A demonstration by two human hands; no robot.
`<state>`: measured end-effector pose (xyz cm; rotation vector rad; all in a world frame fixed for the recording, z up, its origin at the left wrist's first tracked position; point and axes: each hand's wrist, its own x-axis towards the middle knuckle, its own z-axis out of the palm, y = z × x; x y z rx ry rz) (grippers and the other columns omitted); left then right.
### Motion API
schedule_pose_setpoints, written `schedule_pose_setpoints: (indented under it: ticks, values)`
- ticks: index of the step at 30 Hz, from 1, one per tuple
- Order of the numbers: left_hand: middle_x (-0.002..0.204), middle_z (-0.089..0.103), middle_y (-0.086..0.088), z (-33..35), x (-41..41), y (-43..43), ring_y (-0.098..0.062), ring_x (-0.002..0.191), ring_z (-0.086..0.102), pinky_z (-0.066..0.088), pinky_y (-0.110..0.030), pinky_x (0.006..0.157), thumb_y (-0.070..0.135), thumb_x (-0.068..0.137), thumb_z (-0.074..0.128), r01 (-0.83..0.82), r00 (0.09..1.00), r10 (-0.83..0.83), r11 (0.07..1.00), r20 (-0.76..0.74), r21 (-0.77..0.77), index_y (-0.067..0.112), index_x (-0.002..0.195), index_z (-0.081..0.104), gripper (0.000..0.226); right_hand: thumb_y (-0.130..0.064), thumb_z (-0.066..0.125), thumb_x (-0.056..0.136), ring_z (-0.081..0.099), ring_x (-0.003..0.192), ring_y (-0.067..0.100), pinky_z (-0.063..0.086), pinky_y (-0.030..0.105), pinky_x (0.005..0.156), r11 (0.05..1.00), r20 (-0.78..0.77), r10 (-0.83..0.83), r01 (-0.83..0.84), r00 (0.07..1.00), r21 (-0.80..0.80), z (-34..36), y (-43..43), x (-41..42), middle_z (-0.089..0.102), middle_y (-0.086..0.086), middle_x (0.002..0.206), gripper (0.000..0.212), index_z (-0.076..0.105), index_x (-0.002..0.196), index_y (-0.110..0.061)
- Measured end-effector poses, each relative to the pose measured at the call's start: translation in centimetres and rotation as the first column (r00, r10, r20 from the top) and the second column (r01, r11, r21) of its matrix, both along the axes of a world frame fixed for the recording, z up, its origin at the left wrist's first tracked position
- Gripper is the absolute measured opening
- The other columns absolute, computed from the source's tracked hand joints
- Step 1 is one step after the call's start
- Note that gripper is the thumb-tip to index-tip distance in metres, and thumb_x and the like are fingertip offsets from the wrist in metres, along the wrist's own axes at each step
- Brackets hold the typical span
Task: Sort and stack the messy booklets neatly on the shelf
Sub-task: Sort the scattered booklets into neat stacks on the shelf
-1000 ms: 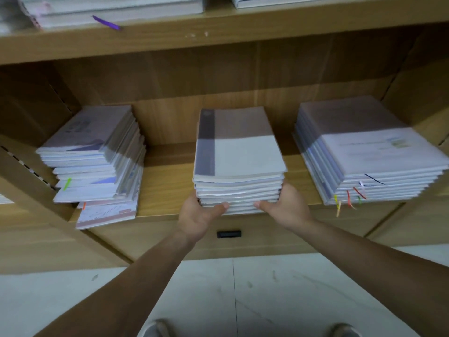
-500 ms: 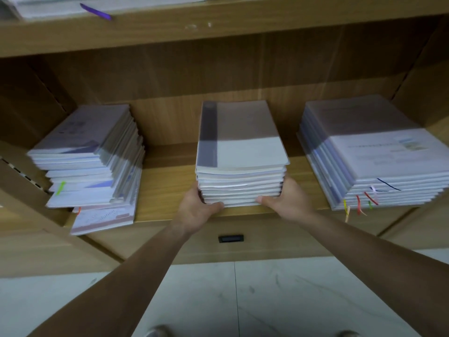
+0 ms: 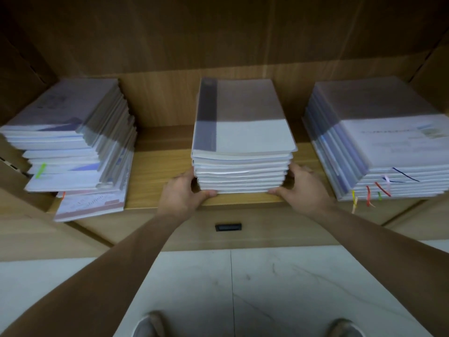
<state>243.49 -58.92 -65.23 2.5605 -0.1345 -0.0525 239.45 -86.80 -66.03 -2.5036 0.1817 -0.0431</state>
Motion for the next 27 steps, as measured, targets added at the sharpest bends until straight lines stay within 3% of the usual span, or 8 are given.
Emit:
schedule_pose_setpoints:
  ticks: [3,7,12,16,20,27]
  values:
    - [0.099,0.061,0.007,0.1,-0.2,-0.2,-0.014,0.094,0.055,0.048,-0.030,0.081,0.045,0.078,0.079,-0.012,1.000,0.012,1.000,-0.023,-0.029,0.019,0.126,0.058,0.058,-0.050,0.081,0.075,0.056,0.117,0.022,0.049,0.042,0.099,1.000,0.001,0.007,-0.007,1.000,-0.010,0.4,0.5,-0.3,0.061,-0.001,0.124,0.068,0.051,0.133,-0.033]
    - [0.106,0.066,0.008,0.5,0.0,-0.1,-0.017,0.101,0.060,0.054,-0.037,0.089,0.055,0.066,0.084,-0.019,0.995,0.009,0.995,-0.100,-0.101,0.024,0.124,0.058,0.070,-0.050,0.083,0.075,0.056,0.113,0.008,0.047,0.033,0.098,0.989,-0.061,0.059,-0.050,0.996,0.141,1.6,1.0,-0.9,0.060,-0.014,0.122,0.070,0.052,0.134,-0.030]
    - [0.114,0.067,0.003,-0.2,0.2,-0.7,-0.019,0.105,0.060,0.053,-0.041,0.094,0.055,0.072,0.080,-0.067,0.994,0.053,0.987,-0.099,-0.144,0.021,0.127,0.059,0.067,-0.052,0.078,0.079,0.062,0.113,0.019,0.051,0.039,0.097,0.996,-0.011,-0.010,0.011,1.000,0.090,1.0,1.3,-0.5,0.067,-0.001,0.123,0.061,0.058,0.128,-0.023]
    - [0.107,0.065,0.007,0.1,0.1,-0.8,-0.017,0.104,0.060,0.052,-0.034,0.091,0.052,0.074,0.079,-0.060,0.995,0.047,0.987,-0.091,-0.148,0.021,0.124,0.059,0.062,-0.047,0.078,0.081,0.061,0.110,0.016,0.049,0.031,0.093,0.995,0.008,0.004,-0.005,1.000,0.103,1.2,1.6,-0.6,0.067,-0.002,0.121,0.056,0.059,0.127,-0.020]
    - [0.091,0.055,0.024,1.1,-0.2,-1.0,0.002,0.085,0.054,0.044,-0.016,0.073,0.044,0.071,0.085,-0.052,0.997,0.034,0.961,-0.070,-0.272,0.030,0.112,0.054,0.053,-0.047,0.076,0.083,0.058,0.101,0.003,0.043,0.024,0.086,0.980,-0.023,0.059,-0.053,0.998,0.193,2.4,1.2,-1.1,0.065,-0.016,0.112,0.051,0.060,0.127,-0.027]
    - [0.102,0.060,0.013,1.0,-0.3,-1.7,-0.012,0.100,0.058,0.047,-0.027,0.089,0.039,0.079,0.079,-0.062,0.998,0.047,0.940,-0.052,-0.336,0.019,0.125,0.060,0.054,-0.044,0.072,0.088,0.057,0.098,0.004,0.040,0.021,0.083,0.986,0.014,0.023,-0.025,1.000,0.164,2.5,1.5,-0.7,0.071,-0.008,0.119,0.043,0.064,0.126,-0.024]
